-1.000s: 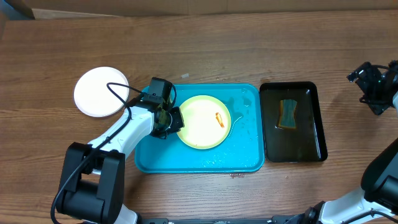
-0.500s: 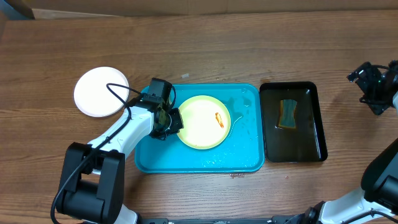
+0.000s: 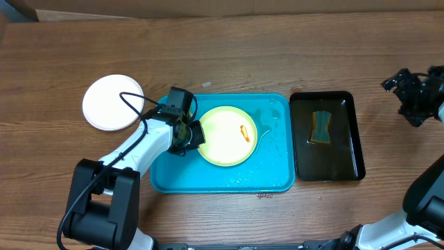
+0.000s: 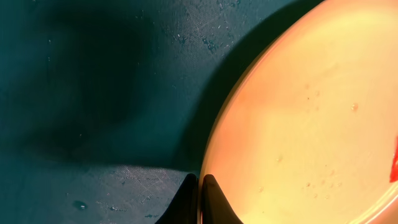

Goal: Clean dirty plates on tray and stack at the side
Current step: 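Hold the yellow plate rim steady with the left gripper, then reach the right gripper down to the sponge in the black tray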

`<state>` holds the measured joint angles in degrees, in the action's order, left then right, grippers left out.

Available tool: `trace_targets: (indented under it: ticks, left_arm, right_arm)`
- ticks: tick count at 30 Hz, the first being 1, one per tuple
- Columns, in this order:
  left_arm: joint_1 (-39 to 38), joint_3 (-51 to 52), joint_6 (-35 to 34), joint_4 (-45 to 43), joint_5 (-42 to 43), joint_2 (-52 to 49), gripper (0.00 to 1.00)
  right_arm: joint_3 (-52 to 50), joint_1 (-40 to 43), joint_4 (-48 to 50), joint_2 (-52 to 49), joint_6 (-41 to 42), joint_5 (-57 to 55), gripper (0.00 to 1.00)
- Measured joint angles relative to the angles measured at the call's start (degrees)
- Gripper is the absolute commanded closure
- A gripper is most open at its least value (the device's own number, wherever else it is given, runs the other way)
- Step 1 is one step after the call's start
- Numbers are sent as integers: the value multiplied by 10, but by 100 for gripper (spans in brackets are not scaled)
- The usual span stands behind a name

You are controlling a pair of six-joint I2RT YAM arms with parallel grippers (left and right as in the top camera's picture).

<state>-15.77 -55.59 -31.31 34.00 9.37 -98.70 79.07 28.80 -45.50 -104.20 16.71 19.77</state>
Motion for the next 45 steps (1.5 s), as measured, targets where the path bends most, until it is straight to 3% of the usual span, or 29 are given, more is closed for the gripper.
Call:
trace_targets:
  ticks: [5, 11, 17, 20, 32, 34, 36, 38, 40, 41, 42, 45]
  left_arm:
    - [0, 0, 0, 0, 0, 0, 95]
    - [0, 0, 0, -1, -2, 0, 94]
    - [0, 3, 0, -5, -2, 0, 93]
    - [0, 5, 0, -8, -2, 0, 94]
    - [0, 6, 0, -8, -2, 0, 95]
    - [0, 6, 0, -8, -2, 0, 95]
    - [0, 6, 0, -8, -2, 0, 96]
    - [0, 6, 0, -8, -2, 0, 96]
    - [0, 6, 0, -8, -2, 0, 96]
    - [0, 6, 0, -8, -2, 0, 96]
    - [0, 6, 0, -8, -2, 0, 96]
    - [0, 6, 0, -8, -2, 0, 96]
  right_arm:
    - [0, -18, -64, 0, -62, 67, 22]
    - [0, -92, -171, 18, -84, 73, 33]
    - [-1, -176, -231, 31, -78, -30, 34]
    - [-17, -219, -223, 31, -64, -84, 39]
    - [-165, -340, -41, 31, -48, -213, 38]
    - [-187, -341, -16, 31, -48, -228, 49]
    - [-203, -341, -1, 31, -52, -234, 84]
    - [-210, -341, 4, 31, -47, -239, 95]
    - [-211, -341, 5, 31, -45, -243, 94]
    - [-211, -341, 6, 31, -48, -243, 65]
    - [-211, -341, 7, 31, -48, -243, 48]
    - [-211, -341, 7, 31, -47, -245, 43]
